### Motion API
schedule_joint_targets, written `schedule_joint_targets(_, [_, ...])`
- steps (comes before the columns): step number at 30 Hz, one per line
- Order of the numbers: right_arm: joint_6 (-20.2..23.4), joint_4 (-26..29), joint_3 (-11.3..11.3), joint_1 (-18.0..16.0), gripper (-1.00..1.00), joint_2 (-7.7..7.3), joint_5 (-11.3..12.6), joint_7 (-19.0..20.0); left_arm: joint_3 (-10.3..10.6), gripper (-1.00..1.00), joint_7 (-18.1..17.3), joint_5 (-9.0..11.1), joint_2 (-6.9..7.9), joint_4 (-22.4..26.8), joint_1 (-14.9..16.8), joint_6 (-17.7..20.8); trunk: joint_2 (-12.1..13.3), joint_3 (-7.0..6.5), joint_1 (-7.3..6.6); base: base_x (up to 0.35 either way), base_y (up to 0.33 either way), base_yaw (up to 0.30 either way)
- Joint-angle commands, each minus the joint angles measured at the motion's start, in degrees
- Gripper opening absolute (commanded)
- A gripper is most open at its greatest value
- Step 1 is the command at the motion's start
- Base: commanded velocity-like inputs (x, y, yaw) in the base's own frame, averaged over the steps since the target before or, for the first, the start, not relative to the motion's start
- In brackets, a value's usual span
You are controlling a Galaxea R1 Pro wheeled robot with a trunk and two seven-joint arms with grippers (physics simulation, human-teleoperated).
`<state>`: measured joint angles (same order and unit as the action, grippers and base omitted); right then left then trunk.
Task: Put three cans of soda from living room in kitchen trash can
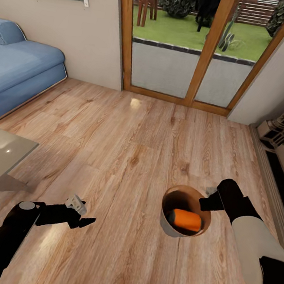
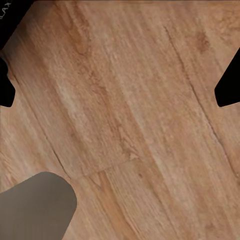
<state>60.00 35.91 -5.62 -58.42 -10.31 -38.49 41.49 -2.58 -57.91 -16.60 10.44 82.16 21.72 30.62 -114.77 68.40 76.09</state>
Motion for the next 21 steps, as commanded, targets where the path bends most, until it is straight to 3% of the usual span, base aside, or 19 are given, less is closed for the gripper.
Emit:
schedule_joint_targets(1, [0.0, -0.1, 0.0, 0.0, -1.0, 0.02, -0.2, 0.0, 0.0, 1.0, 0.4, 0.2, -0.09, -0.3, -0.3, -0.7, 0.0, -0.01, 0.0, 0.0, 0.0, 0.0])
schedule_joint_targets(5, [0.0, -0.3, 0.1, 0.0, -1.0, -0.04, -0.2, -0.1, -1.0, 1.0, 3.9, 1.3, -0.57, -2.4, -1.0, -2.8, 0.0, -0.01, 0.0, 0.0, 0.0, 0.0])
schedule_joint_targets(7, [0.0, -0.7, 0.0, 0.0, -1.0, -0.15, -0.2, -0.2, -3.0, 1.0, 6.2, 2.2, -0.67, -4.5, -1.1, -3.4, 0.0, -0.01, 0.0, 0.0, 0.0, 0.0])
schedule_joint_targets(11, [0.0, -1.1, -0.1, 0.0, -1.0, -0.19, -0.2, -0.2, -7.1, 1.0, 8.7, 4.5, -0.68, -10.6, -1.2, -8.6, 0.0, -0.01, 0.0, 0.0, 0.0, 0.0])
schedule_joint_targets(13, [0.0, -1.1, -0.1, 0.0, -1.0, -0.3, -0.2, -0.2, -8.0, 1.0, 10.4, 4.8, -0.73, -12.5, -1.2, -10.0, 0.0, -0.01, 0.0, 0.0, 0.0, 0.0])
schedule_joint_targets(15, [0.0, -1.3, -0.1, 0.0, -1.0, -1.39, -0.1, -0.2, -8.6, 1.0, 12.9, 5.2, -0.72, -15.9, -1.2, -11.1, 0.0, -0.01, 0.0, 0.0, 0.0, 0.0])
schedule_joint_targets(21, [0.0, -4.1, -0.1, 0.0, -1.0, -2.35, 0.0, -0.1, -8.9, 1.0, 14.2, 5.2, -0.7, -19.0, -1.2, -11.6, -0.4, 0.17, 0.22, 0.0, 0.0, 0.0])
